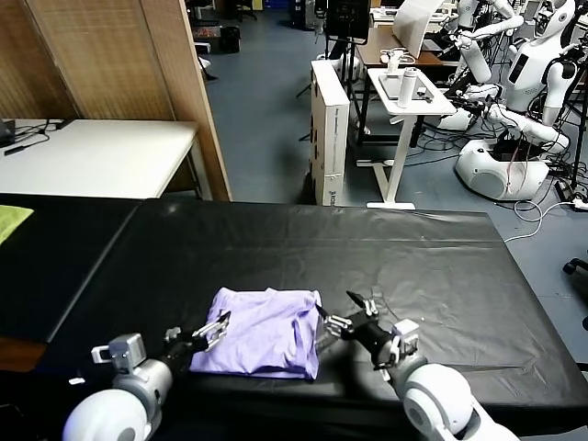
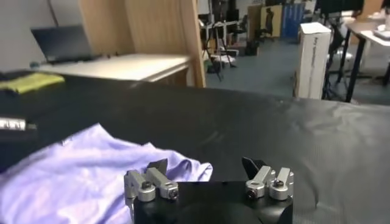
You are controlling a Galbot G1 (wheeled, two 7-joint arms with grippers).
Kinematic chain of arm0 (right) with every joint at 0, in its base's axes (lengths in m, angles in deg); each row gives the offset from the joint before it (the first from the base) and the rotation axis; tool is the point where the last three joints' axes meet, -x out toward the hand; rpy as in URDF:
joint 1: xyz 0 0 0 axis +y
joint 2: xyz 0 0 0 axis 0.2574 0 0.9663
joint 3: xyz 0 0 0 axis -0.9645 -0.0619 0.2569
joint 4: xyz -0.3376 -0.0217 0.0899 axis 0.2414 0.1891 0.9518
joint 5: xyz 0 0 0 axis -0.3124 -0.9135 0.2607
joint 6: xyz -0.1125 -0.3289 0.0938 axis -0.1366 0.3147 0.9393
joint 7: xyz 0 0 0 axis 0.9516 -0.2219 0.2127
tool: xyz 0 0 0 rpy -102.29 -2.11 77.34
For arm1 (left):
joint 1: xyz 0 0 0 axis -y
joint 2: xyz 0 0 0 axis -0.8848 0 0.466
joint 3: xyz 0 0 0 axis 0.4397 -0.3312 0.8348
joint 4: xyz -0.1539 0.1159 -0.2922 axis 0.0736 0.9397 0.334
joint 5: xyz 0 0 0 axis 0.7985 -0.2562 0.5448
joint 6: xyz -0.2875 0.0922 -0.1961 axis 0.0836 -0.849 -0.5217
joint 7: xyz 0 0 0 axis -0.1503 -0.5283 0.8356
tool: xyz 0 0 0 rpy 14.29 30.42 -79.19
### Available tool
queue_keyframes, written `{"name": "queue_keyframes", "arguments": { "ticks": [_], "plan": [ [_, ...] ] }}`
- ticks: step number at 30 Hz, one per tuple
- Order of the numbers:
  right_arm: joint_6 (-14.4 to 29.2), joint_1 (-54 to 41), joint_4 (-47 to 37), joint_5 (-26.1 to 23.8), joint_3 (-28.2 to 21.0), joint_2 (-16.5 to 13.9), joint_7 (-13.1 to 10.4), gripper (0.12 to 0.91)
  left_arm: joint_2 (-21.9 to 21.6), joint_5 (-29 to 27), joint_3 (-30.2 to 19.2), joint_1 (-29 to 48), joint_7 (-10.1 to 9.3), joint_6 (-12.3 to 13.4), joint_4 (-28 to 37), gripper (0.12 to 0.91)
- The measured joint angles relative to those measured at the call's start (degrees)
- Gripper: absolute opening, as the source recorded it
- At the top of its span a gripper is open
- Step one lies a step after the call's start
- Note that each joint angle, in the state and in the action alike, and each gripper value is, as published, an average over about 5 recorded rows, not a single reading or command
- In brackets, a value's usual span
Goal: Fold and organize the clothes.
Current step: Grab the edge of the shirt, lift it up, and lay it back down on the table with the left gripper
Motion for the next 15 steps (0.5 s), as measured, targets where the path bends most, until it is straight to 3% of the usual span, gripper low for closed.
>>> {"name": "queue_keyframes", "arguments": {
  "ticks": [6, 15],
  "plan": [
    [-1.35, -3.38, -1.76, -1.29, -4.48, 2.46, -0.64, 0.907, 0.52, -0.97, 0.08, -0.94, 0.38, 0.00, 0.00, 0.907],
    [-4.81, -4.81, -3.78, -11.45, -7.60, 1.57, -0.83, 0.907, 1.06, -1.57, 0.44, -1.37, 0.70, 0.00, 0.10, 0.907]
  ]
}}
